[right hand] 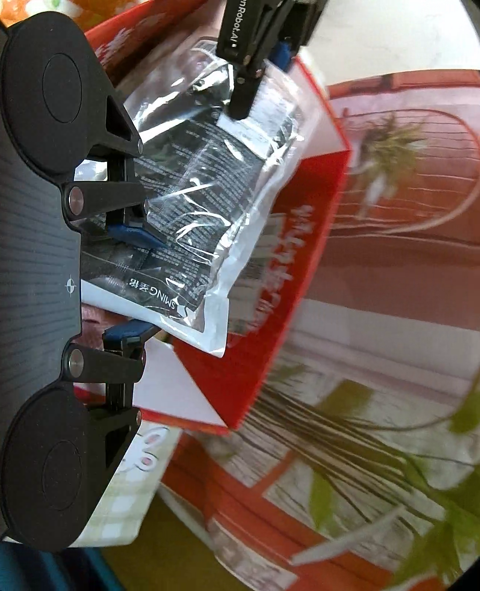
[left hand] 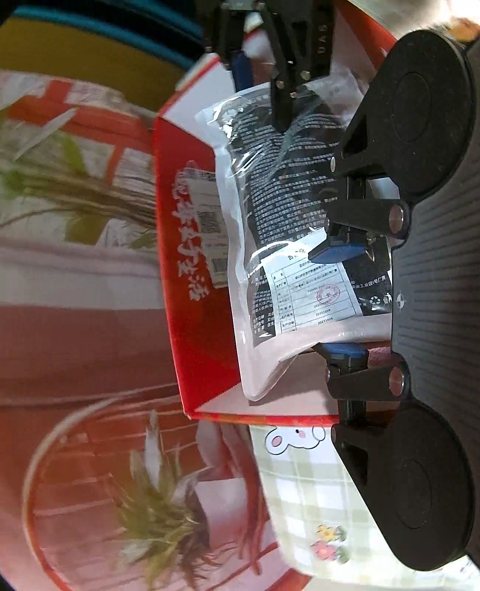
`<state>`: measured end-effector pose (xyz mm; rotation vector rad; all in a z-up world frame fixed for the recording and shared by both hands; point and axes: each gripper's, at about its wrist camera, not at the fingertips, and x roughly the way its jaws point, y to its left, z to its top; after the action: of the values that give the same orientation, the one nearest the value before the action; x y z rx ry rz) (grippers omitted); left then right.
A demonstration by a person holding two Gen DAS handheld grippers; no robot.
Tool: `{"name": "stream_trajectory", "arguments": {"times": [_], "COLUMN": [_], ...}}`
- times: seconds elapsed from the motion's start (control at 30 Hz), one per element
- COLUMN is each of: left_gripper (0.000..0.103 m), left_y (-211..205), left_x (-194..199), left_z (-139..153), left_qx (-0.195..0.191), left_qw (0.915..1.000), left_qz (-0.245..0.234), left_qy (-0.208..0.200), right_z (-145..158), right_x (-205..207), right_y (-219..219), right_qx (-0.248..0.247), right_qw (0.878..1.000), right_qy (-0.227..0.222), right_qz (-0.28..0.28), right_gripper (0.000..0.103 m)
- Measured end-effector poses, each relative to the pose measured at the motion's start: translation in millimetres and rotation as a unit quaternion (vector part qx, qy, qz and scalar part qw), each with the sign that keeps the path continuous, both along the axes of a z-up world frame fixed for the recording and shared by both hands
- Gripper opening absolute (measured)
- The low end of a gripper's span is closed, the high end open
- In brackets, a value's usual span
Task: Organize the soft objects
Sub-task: 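Carry the clear packet over the red box and lower it inside, then open the left gripper to release the packet in the box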
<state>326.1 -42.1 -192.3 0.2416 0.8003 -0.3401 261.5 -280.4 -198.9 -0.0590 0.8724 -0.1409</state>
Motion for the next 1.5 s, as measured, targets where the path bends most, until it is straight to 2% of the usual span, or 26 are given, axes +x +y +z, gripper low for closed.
{"name": "stream_trajectory", "arguments": {"times": [0.13, 0.23, 0.4, 0.67, 0.77, 0.83, 0.93, 1.1, 1.2, 1.37, 1.5], "left_gripper": [0.045, 0.045, 0.045, 0.047, 0.058, 0.061, 0.067, 0.073, 0.074, 0.074, 0.074], "left_y": [-9.9, -10.6, -5.8, 5.8, 11.8, 17.0, 22.0, 24.9, 27.3, 37.0, 48.1], "left_x": [-1.9, -5.0, -6.6, -18.0, -28.3, -36.4, -49.2, -73.6, -92.1, -123.5, -143.5], "left_z": [-3.7, -5.0, -1.5, 9.4, 18.5, 27.2, 42.0, 64.3, 70.4, 65.9, 53.4], "left_qx": [0.027, 0.032, 0.018, -0.028, -0.041, -0.054, -0.068, -0.088, -0.096, -0.103, -0.098], "left_qw": [0.9995, 0.9993, 0.9997, 0.9995, 0.9991, 0.9984, 0.9970, 0.9940, 0.9928, 0.9925, 0.9934], "left_qz": [-0.012, -0.015, -0.017, -0.001, 0.005, 0.007, 0.009, 0.009, 0.008, 0.013, 0.024], "left_qy": [0.005, 0.005, 0.007, 0.012, -0.005, -0.018, -0.037, -0.064, -0.071, -0.064, -0.055], "right_z": [-3.7, -8.2, -13.7, -16.4, -12.6, -6.4, 10.2, 38.4, 52.4, 62.4, 62.2], "right_x": [6.9, 12.0, 17.9, 17.1, 12.6, 5.3, -10.0, -36.9, -56.3, -92.7, -122.1], "right_y": [3.9, 11.5, 13.5, 14.9, 16.3, 16.8, 17.2, 25.7, 33.7, 49.6, 64.7], "right_qx": [-0.008, -0.027, -0.024, -0.027, -0.034, -0.037, -0.029, -0.021, -0.001, 0.046, 0.064], "right_qw": [0.999, 0.998, 0.996, 0.995, 0.997, 0.998, 0.999, 0.999, 0.997, 0.991, 0.986], "right_qy": [0.035, 0.063, 0.087, 0.091, 0.075, 0.052, 0.008, -0.045, -0.077, -0.123, -0.149], "right_qz": [0.000, 0.016, 0.022, 0.020, 0.012, -0.003, -0.016, -0.022, -0.024, -0.027, -0.030], "right_gripper": [0.038, 0.038, 0.038, 0.038, 0.041, 0.055, 0.067, 0.070, 0.070, 0.070, 0.070]}}
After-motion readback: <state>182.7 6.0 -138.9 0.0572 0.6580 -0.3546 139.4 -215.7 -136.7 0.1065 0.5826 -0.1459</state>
